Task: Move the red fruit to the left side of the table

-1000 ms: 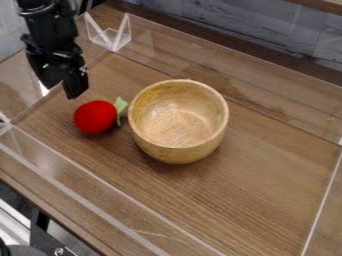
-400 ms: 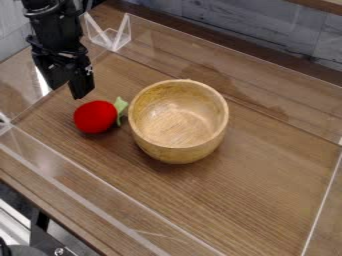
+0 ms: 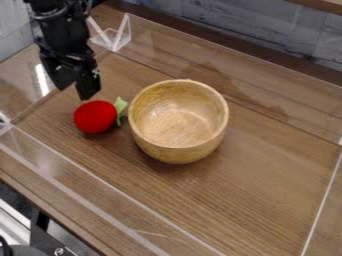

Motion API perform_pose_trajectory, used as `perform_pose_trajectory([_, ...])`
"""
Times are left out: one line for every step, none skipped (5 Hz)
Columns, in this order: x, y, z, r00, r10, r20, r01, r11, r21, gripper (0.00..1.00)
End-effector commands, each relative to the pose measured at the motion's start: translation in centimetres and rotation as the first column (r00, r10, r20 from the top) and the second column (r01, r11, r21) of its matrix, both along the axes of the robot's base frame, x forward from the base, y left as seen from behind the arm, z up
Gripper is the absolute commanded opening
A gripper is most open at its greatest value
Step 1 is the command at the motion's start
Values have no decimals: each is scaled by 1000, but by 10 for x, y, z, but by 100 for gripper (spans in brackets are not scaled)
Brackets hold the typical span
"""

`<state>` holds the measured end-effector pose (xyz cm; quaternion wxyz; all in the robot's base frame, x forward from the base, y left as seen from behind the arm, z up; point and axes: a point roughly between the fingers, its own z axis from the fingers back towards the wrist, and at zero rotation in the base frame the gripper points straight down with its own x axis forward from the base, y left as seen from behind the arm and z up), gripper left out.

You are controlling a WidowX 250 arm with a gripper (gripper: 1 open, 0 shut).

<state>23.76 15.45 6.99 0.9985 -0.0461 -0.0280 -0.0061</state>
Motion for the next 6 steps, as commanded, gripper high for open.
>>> perform_pose_trajectory([5, -2, 0, 1000, -12, 24, 11, 1000, 18, 100])
perform_pose_trajectory([6, -2, -3, 1000, -12, 23, 12, 1000, 20, 100])
perform_pose_trajectory([8, 0, -1, 1000, -8, 27, 8, 1000, 19, 100])
perform_pose_trajectory([10, 3, 4, 1000, -2, 31, 2, 1000, 18, 100])
perform_pose_trajectory([12, 5, 4, 999, 1, 33, -1, 1000, 18, 100])
perform_pose_trajectory([13, 7, 4, 999, 4, 33, -5, 1000, 18, 0])
